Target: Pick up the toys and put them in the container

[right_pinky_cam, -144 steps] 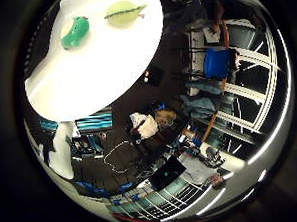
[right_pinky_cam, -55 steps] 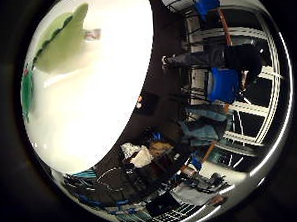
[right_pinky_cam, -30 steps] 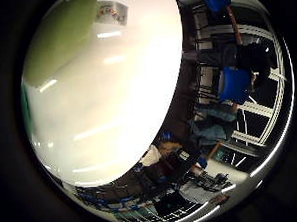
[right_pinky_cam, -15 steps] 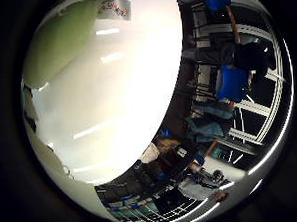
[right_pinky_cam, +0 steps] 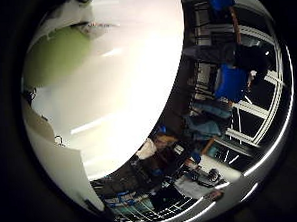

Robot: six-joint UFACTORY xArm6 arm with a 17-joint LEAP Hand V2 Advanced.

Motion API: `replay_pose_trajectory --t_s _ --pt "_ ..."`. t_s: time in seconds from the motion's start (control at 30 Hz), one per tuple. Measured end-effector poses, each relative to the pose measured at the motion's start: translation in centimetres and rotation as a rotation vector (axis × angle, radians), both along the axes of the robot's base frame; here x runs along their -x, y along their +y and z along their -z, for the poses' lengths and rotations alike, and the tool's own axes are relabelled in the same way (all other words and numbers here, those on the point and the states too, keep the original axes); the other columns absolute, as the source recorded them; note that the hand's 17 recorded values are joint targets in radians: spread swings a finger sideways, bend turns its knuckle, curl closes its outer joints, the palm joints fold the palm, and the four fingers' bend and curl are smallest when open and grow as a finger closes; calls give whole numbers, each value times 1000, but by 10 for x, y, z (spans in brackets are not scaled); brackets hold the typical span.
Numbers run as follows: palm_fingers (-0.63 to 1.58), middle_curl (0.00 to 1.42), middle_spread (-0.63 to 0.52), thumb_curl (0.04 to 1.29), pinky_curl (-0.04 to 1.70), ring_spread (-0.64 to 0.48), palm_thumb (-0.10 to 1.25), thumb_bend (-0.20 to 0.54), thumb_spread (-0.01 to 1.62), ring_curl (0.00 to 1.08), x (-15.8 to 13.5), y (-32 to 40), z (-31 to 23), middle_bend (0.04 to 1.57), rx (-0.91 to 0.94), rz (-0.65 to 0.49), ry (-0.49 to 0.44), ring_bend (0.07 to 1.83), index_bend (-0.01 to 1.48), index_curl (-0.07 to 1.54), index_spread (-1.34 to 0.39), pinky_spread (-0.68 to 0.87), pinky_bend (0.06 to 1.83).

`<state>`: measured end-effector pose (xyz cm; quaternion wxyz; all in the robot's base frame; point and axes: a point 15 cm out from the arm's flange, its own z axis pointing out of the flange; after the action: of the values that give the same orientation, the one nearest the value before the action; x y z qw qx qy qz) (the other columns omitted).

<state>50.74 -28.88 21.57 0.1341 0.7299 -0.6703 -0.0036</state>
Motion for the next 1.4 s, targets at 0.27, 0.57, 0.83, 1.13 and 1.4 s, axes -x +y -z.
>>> replay_pose_trajectory --t_s 0.27,0.57,0.83,1.13,1.4 --pt "1000 968 -387 702 589 -289 1138 -24 430 647 23 10 -52 812 -2 0 13 1240 352 835 -539 -344 1367" --pt "977 1042 -404 747 601 -288 1126 -28 371 658 48 52 -142 794 -12 -52 -43 1256 261 1081 -590 -342 1370" --pt "991 1078 -419 769 602 -287 1126 -26 353 656 55 145 -215 761 -34 -202 -137 1249 187 1204 -624 -346 1356" --pt "995 1105 -435 782 599 -285 1120 -27 341 655 52 274 -251 737 -62 -359 -225 1251 176 1257 -635 -355 1346" --pt "1000 1117 -443 786 601 -282 1120 -27 339 651 41 380 -243 732 -143 -440 -272 1254 171 1274 -636 -362 1337"
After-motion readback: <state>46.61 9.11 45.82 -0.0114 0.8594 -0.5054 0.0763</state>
